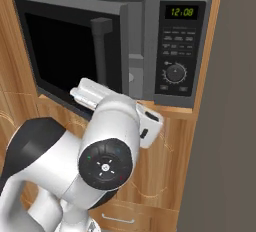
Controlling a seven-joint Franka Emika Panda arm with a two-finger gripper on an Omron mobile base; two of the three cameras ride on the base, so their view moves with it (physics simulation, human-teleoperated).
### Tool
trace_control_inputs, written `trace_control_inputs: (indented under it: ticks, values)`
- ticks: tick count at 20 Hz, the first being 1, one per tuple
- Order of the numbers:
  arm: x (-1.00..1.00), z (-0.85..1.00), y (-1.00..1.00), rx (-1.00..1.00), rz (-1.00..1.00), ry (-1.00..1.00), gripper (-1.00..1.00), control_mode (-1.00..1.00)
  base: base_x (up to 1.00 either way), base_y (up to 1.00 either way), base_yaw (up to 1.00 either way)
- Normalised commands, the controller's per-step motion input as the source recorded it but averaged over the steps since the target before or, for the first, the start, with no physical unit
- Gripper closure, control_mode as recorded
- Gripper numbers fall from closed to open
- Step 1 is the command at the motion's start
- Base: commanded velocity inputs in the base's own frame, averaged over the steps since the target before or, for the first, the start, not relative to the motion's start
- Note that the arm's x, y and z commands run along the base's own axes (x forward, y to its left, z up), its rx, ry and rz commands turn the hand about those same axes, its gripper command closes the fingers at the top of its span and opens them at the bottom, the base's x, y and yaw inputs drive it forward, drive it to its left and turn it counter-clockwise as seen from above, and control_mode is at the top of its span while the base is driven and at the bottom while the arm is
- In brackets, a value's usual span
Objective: Open the microwave door.
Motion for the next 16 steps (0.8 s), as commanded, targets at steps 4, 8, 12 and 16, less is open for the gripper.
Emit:
trace_control_inputs:
  ticks: [4, 8, 12, 16]
  values:
    - [0.22, -0.04, -0.03, 0.68, -0.16, 0.2, -1.0, -1.0, 0.0, 0.0, 0.0]
    - [0.08, -0.01, 0.0, 0.29, -0.02, 0.15, -1.0, -1.0, 0.0, 0.0, 0.0]
    - [0.22, -0.01, 0.0, 0.09, 0.0, 0.22, -1.0, -1.0, 0.0, 0.0, 0.0]
    - [0.49, -0.03, 0.0, 0.2, 0.0, 0.3, -1.0, -1.0, 0.0, 0.0, 0.0]
